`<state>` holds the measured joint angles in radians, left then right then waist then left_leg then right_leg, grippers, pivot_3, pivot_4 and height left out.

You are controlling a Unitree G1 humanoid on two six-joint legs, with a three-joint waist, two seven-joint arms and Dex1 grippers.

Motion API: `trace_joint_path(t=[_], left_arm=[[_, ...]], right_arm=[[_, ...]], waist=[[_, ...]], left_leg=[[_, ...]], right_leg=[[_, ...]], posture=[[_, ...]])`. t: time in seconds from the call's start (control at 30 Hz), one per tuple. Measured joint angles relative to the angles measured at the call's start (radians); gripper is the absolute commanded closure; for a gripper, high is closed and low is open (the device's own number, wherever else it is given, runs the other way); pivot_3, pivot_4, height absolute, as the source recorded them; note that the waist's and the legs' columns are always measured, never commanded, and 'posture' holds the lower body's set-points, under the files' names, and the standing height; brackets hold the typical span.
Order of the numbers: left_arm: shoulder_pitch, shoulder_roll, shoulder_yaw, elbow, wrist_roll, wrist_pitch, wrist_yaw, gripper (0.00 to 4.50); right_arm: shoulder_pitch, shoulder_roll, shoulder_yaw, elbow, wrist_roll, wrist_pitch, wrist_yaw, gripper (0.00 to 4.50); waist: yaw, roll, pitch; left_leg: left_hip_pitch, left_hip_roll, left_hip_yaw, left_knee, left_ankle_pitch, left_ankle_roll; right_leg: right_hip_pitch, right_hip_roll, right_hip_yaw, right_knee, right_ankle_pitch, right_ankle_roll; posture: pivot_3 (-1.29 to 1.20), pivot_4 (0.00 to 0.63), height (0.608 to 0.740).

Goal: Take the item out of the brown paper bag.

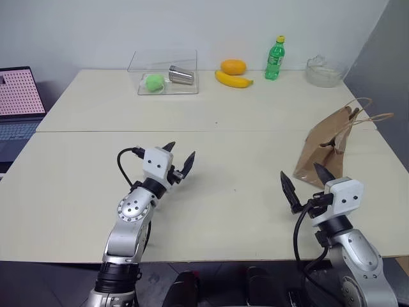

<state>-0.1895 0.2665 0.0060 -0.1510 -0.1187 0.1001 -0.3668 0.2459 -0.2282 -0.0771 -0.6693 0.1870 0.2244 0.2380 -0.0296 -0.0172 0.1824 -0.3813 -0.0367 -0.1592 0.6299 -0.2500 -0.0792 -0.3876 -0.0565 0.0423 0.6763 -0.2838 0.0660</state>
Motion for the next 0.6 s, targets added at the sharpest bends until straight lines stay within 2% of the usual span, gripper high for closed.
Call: trace_joint_path(t=[0.6], left_arm=[[-0.01,-0.007,-0.02,0.0,-0.009,0.001,-0.016,1.15]], right_arm=[[-0.001,0.0,0.004,0.0,-0.008,0.004,-0.001,0.0]], waist=[[0.0,0.0,0.0]], left_leg=[[0.0,0.0,0.0,0.0,0.0,0.0]], right_leg=[[0.0,0.0,0.0,0.0,0.0,0.0]], posture=[[0.0,0.15,0.74]])
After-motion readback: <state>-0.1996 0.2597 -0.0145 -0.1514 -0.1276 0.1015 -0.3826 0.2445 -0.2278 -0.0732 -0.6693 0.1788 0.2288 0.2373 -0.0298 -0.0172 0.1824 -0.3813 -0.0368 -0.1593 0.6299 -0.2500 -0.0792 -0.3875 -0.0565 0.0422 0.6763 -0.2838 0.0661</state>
